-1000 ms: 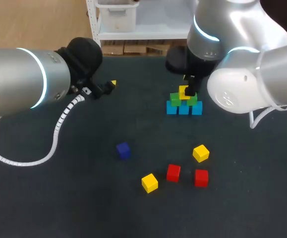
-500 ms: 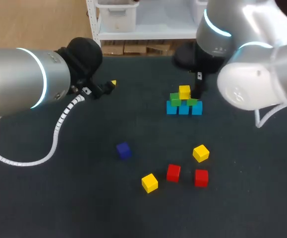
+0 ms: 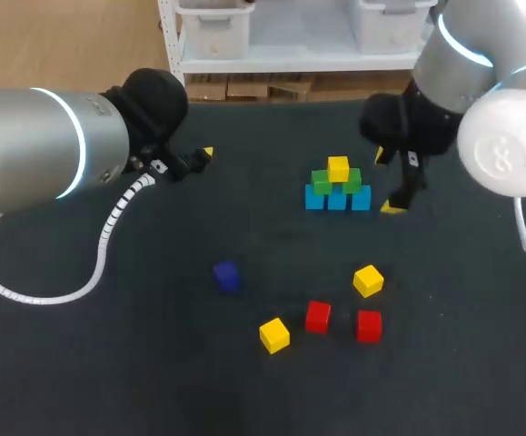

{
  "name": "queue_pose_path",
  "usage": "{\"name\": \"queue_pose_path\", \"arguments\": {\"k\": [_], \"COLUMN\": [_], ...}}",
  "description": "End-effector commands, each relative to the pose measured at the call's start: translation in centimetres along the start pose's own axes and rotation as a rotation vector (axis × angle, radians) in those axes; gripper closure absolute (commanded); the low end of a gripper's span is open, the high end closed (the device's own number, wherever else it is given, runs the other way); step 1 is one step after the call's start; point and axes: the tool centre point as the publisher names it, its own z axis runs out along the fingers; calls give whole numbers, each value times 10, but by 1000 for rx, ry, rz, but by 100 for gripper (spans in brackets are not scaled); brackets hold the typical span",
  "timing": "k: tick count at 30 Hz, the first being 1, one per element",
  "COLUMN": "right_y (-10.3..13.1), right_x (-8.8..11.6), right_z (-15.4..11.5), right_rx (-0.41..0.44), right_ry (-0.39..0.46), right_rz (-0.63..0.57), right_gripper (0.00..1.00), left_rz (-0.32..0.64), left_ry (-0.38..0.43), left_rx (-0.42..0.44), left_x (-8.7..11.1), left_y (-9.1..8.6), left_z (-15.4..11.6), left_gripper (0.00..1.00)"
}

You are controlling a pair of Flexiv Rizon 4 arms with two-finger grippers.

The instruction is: Place the blue cubes, place green cubes on the blue cubes, place the yellow cubes on the green cubes, then place the red cubes on the yellow cubes, and place purple cube on the red cubes.

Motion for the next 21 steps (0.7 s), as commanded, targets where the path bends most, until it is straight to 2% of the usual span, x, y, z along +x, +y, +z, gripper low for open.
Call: {"name": "queue_pose_path", "arguments": {"k": [1,5,10,21], "right_y": [8,24,44,73], "right_x": [1,-2,-7,-6], "right_z": [4,9,13,22], "right_rx": [-18,-43,13,32], "right_ry": [-16,-25,-12,-14], "right_rz": [-4,-19,-35,-49], "right_gripper": [0,0,0,0], "left_rz": [-1,-1,-1,-1], "left_ry": [-2,-2,-2,-2], "left_rx": [1,1,1,1], "left_x": [0,0,0,0], "left_y": [0,0,0,0], "left_z": [1,1,1,1], "left_gripper": [0,0,0,0]}}
